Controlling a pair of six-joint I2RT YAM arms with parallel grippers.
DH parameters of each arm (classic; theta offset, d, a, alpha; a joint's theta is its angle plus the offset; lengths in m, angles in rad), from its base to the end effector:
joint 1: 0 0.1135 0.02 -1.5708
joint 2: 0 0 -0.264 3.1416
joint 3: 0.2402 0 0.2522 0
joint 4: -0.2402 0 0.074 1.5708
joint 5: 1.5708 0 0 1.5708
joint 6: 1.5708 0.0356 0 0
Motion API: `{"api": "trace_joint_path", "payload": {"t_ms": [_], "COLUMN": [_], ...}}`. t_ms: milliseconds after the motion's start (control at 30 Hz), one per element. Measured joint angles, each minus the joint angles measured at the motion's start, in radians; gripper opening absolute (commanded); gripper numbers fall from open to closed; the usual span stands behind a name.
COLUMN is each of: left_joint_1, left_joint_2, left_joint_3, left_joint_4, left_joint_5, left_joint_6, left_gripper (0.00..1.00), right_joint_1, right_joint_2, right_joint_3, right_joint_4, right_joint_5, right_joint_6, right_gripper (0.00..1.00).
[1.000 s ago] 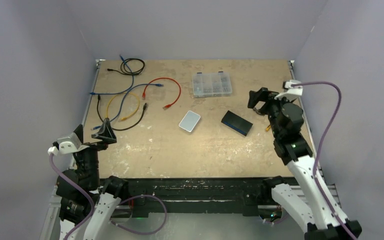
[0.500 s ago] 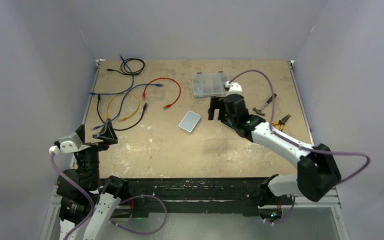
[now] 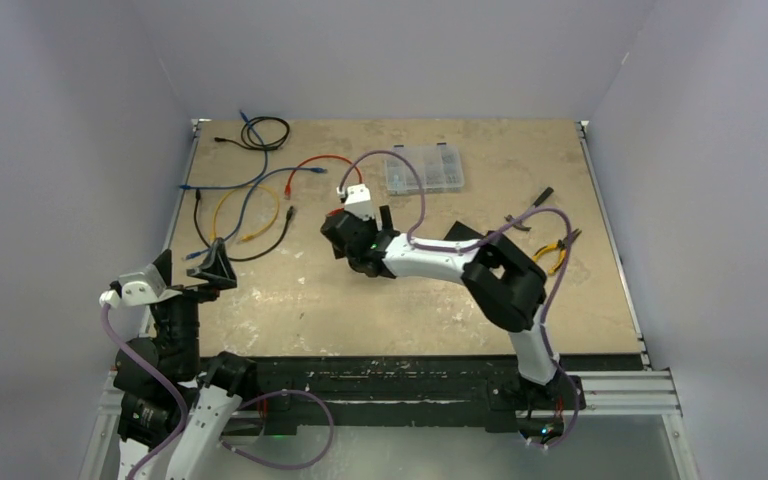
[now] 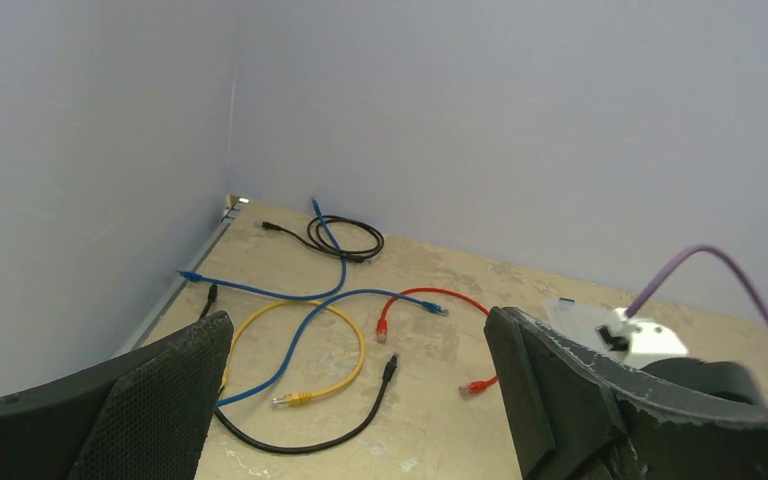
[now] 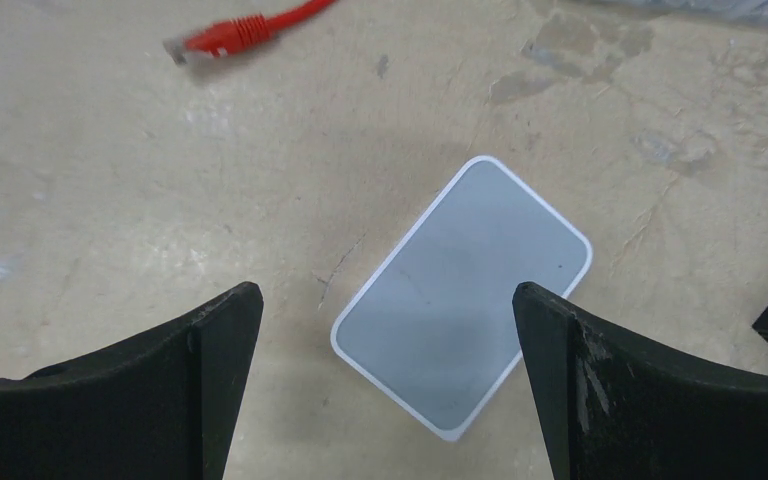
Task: Insert the plug into the switch port
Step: Adjust the switch port at the center of the board.
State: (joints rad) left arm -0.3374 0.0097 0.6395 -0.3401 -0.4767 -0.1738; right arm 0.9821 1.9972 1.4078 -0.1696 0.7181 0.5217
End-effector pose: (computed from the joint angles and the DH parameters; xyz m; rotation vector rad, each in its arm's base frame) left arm 0.0242 0.0088 0.3390 -0.3041 1.2797 -0.1302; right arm 0.2634 0.3523 0.1982 -0.1486 2.1106 0.0405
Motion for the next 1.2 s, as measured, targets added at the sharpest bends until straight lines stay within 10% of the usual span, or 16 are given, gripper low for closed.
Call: {"api": "trace_joint_path", "payload": {"t_ms": [700,1200], "left_joint_1": [-0.011,-0.012], "left_joint_2": [0.000,0.000], "left_joint_3": [0.000,0.000], "left_joint_4": [-0.003,-0.006], "left_joint_5": [0.000,-0.001], "left_joint_6": [0.000,0.000], "left_gripper": [0.99,0.99], "right_joint_1": [0.024,-0.220], "right_joint_2": [0.048,-0.220], "right_joint_3": [-0.060,-0.361], "right_joint_4": [-0.171,0.071], "right_joint_5": [0.146,-0.240], "right_joint_6": [0.047,-0.109], "right_gripper": [0.99,0.99]}}
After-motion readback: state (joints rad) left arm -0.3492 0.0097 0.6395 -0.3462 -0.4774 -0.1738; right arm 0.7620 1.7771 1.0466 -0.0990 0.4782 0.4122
